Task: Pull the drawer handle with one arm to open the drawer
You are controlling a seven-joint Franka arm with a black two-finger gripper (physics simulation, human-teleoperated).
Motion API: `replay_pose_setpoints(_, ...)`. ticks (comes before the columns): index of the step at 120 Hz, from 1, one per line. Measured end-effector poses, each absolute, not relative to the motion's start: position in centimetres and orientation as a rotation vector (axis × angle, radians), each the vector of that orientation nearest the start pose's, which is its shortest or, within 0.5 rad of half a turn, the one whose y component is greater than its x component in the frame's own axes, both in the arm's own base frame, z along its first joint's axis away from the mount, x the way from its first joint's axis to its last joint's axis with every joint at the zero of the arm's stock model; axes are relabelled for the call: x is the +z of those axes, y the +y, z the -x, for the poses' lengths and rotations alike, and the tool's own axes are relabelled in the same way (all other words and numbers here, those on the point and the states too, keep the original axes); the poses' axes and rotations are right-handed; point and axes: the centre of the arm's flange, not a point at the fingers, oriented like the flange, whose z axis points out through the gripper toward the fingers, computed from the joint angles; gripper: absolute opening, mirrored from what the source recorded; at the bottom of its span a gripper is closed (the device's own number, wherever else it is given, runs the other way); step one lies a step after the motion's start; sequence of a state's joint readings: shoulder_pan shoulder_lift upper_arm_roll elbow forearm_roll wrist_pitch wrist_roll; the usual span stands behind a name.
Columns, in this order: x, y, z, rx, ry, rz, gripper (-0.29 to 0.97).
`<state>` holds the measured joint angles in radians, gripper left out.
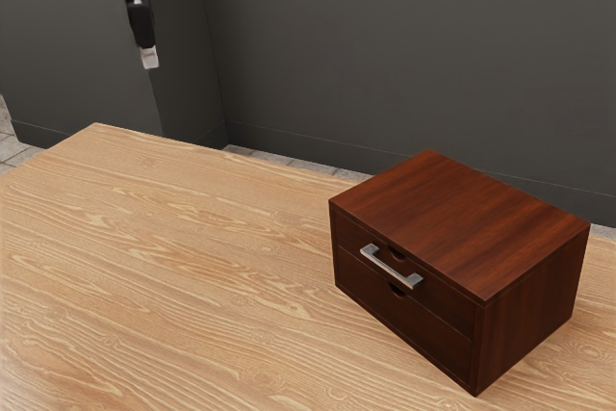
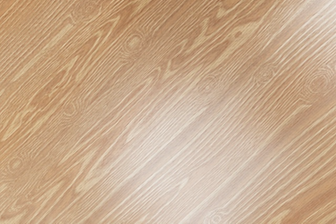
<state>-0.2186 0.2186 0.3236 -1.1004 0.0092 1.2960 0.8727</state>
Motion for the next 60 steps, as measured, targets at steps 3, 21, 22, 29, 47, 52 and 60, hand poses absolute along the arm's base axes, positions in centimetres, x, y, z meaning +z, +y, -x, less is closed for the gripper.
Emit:
replay_pose_setpoints(3, 69.2, 3.2, -58.4, 0.076, 1.159, 2.850, 0.68)
replay_pose_setpoints(21, 69.8, 3.8, -57.0, 0.055, 1.160, 2.862, 0.68)
replay_pose_setpoints(22, 69.8, 3.9, -56.6, 0.055, 1.164, 2.868, 0.68)
replay_pose_setpoints(29, 68.9, 4.5, -54.3, 0.073, 1.191, 2.928, 0.68)
replay_pose_setpoints(47, 66.4, 6.8, -50.5, 0.114, 1.259, 3.015, 0.68)
replay_pose_setpoints(52, 65.0, 7.3, -50.2, 0.150, 1.288, 3.012, 0.68)
replay_pose_setpoints(60, 62.6, 6.2, -50.0, 0.196, 1.400, 2.956, 0.68)
